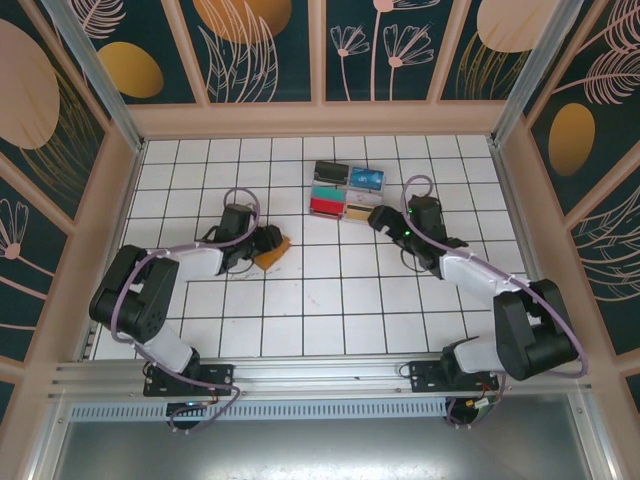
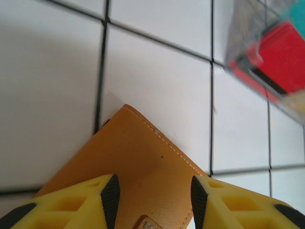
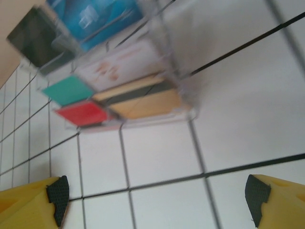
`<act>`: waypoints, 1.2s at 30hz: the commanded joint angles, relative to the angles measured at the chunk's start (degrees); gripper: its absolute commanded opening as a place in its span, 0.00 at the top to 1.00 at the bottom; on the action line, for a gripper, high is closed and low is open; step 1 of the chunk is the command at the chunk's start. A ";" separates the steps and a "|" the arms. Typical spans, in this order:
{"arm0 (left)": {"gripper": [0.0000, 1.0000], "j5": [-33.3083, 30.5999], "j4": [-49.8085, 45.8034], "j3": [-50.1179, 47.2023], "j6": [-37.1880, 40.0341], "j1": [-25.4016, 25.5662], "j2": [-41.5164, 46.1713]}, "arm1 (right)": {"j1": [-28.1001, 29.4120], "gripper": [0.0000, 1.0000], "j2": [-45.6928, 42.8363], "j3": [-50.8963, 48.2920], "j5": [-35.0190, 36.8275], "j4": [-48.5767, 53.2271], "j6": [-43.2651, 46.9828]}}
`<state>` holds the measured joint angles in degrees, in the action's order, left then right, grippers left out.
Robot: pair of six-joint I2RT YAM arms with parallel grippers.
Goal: Take the credit cards out of the card holder
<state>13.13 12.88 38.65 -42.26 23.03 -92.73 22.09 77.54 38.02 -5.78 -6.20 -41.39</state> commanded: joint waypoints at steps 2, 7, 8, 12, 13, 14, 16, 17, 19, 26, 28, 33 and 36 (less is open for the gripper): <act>0.52 5.89 -9.20 -3.64 -5.61 3.60 1.31 | 6.23 0.04 1.09 -0.05 1.61 -3.19 -5.60; 0.44 -2.25 -19.47 4.95 0.83 3.28 6.14 | 10.55 0.07 4.09 -0.48 -3.98 -10.08 -11.02; 0.43 -3.22 -20.88 6.39 2.09 3.05 6.24 | 11.48 0.08 4.89 -0.49 -4.89 -11.38 -12.31; 0.44 -5.78 -22.33 8.09 5.35 1.31 5.02 | 15.51 0.11 8.20 0.50 -7.16 -14.76 -15.73; 0.46 -7.33 -22.38 8.13 6.40 0.83 4.32 | 16.47 0.12 9.30 1.00 -7.68 -15.20 -16.45; 0.48 -9.20 -22.46 8.04 7.19 0.47 3.66 | 17.25 0.13 10.40 1.41 -8.09 -15.49 -17.15; 0.50 -9.29 -22.09 7.61 8.18 0.11 2.64 | 18.35 0.15 12.17 2.16 -8.54 -16.24 -18.16; 0.50 -8.33 -21.94 7.37 8.71 0.09 2.22 | 18.72 0.16 12.66 2.45 -8.57 -16.30 -18.65; 0.50 -7.15 -22.10 6.69 8.86 0.09 1.68 | 19.17 0.16 13.40 2.82 -8.63 -16.63 -19.19; 0.46 -2.60 -22.77 2.94 8.54 0.25 1.65 | 19.66 0.16 15.34 5.22 -8.40 -13.83 -18.05; 0.48 -0.50 -22.04 1.87 8.21 0.57 2.42 | 19.58 0.16 15.18 5.40 -8.11 -13.43 -17.94; 0.52 6.85 -18.31 -1.80 6.69 1.21 5.40 | 19.66 0.16 15.59 6.01 -8.99 -12.57 -17.50; 0.55 10.53 -15.64 -4.76 6.28 1.83 6.24 | 19.25 0.16 16.55 6.83 -12.19 -11.14 -15.89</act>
<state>16.86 -3.55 36.62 -35.09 23.86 -87.22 41.30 92.60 42.70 -14.87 -19.18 -58.83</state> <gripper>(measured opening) 0.453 0.843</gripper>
